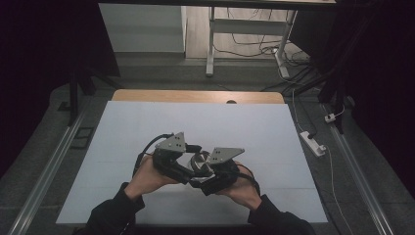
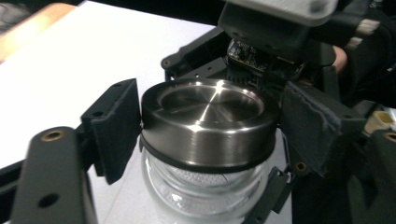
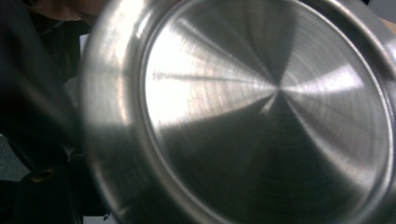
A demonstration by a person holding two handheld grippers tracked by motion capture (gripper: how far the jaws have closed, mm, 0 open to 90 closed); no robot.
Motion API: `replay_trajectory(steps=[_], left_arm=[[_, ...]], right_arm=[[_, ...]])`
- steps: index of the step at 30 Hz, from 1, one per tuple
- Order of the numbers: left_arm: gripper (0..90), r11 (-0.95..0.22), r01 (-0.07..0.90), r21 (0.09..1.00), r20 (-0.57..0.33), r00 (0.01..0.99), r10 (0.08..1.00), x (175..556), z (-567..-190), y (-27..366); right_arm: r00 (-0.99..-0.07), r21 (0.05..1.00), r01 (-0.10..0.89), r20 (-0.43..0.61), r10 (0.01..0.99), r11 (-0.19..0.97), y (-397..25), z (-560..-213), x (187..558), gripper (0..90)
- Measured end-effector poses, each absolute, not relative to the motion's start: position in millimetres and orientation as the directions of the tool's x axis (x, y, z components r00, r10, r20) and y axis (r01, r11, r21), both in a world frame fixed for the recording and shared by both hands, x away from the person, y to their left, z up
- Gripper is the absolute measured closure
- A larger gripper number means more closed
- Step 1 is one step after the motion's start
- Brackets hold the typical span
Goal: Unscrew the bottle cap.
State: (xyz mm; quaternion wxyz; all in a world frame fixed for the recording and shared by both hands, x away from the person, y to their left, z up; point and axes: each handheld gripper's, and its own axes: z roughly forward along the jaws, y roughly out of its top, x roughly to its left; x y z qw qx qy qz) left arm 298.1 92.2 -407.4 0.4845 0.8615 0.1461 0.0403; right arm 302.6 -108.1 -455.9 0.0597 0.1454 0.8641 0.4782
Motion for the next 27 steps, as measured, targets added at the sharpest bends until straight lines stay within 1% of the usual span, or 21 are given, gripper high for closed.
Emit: replay_trajectory(steps=[6,13,17,19,23,27], left_arm=[[18.5,-0.541,0.207,0.815,-0.063,0.960,0.272,300.6,-409.9,83.7],[19.0,-0.575,0.200,0.793,-0.045,0.961,0.273,301.0,-411.5,77.7],[19.9,-0.571,0.204,0.795,-0.038,0.957,0.288,300.2,-409.3,78.0],[20.1,-0.547,0.203,0.812,-0.035,0.953,0.301,299.0,-407.8,79.6],[20.1,-0.502,0.207,0.839,-0.055,0.952,0.301,298.7,-402.5,86.4],[20.1,-0.505,0.202,0.839,-0.044,0.951,0.307,296.7,-402.0,86.2]], right_arm=[[-0.957,0.838,0.185,0.035,0.287,0.513,-104.0,-456.7,299.7,14.4],[-0.958,0.832,0.184,0.033,0.284,0.523,-102.7,-458.0,298.8,14.4],[-0.958,0.834,0.181,0.029,0.287,0.522,-103.1,-457.9,299.4,14.4],[-0.957,0.837,0.180,0.027,0.290,0.516,-104.4,-456.5,299.8,14.4],[-0.955,0.843,0.177,0.023,0.296,0.508,-107.1,-454.7,301.2,14.5],[-0.956,0.843,0.172,0.018,0.293,0.509,-106.7,-454.2,300.2,14.5]])
